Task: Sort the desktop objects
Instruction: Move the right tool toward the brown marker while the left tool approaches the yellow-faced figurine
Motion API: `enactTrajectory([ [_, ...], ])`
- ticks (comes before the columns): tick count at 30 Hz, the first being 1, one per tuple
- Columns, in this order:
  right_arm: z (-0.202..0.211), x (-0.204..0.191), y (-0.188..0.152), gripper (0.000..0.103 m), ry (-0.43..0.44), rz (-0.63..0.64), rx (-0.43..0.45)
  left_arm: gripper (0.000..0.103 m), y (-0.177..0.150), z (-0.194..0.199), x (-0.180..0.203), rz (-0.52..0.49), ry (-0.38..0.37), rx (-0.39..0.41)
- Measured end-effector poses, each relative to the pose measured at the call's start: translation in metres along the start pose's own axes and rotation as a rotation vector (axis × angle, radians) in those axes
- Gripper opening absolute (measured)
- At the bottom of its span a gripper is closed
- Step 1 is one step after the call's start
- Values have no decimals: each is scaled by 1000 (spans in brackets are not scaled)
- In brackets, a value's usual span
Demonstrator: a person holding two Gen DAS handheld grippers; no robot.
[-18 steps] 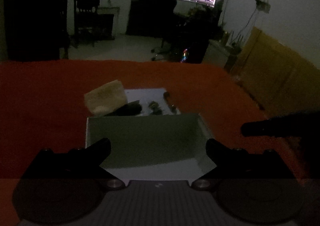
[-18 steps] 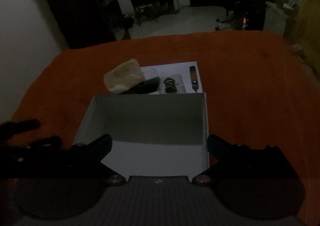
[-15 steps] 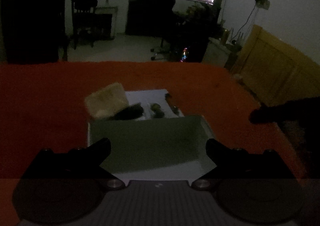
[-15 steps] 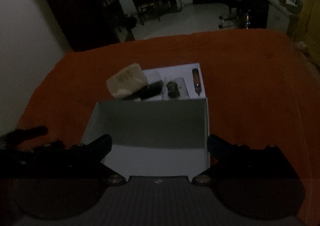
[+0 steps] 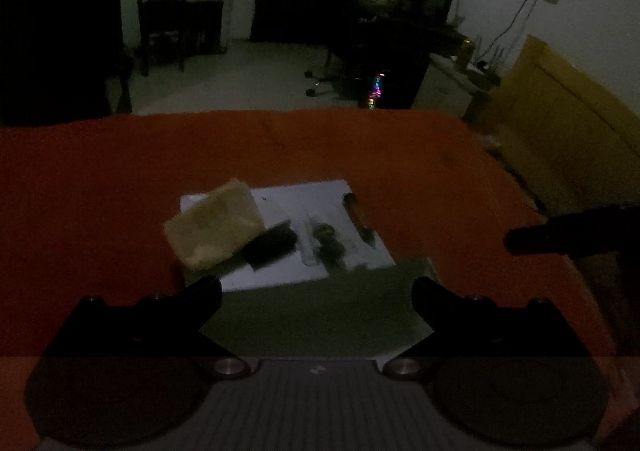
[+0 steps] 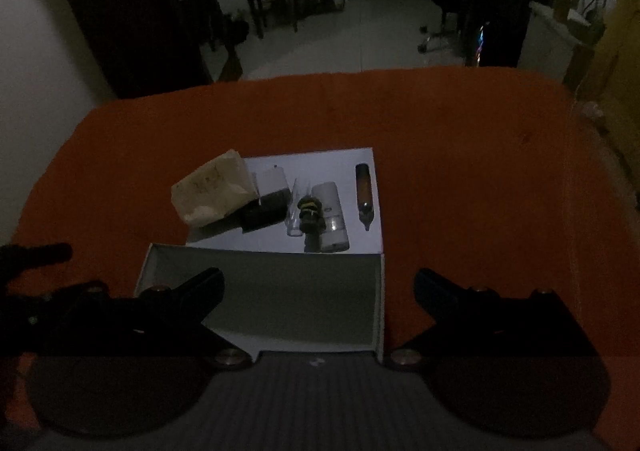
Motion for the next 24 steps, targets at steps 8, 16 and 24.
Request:
enactTrajectory([
  [8,-9,3,31,103,-5,22,32,102,23,-28,7,-81,27,-44],
  [16,-14,9,64,103,-31,50,90,102,46,-60,6,-92,57,-55],
  [24,-34,15,105,103,24,37,139,102,64,-91,3,-97,71,-60],
])
Point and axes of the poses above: each gripper's, at about its wrist camera, not at the fingertips, and z roughly against the way its jaws point, x to its right, y to its top, the point moved 10 cm from there along -z, roughly the way its jaws point, and after that the axes turned 7 degrees about -x, right-handed, at the moved point
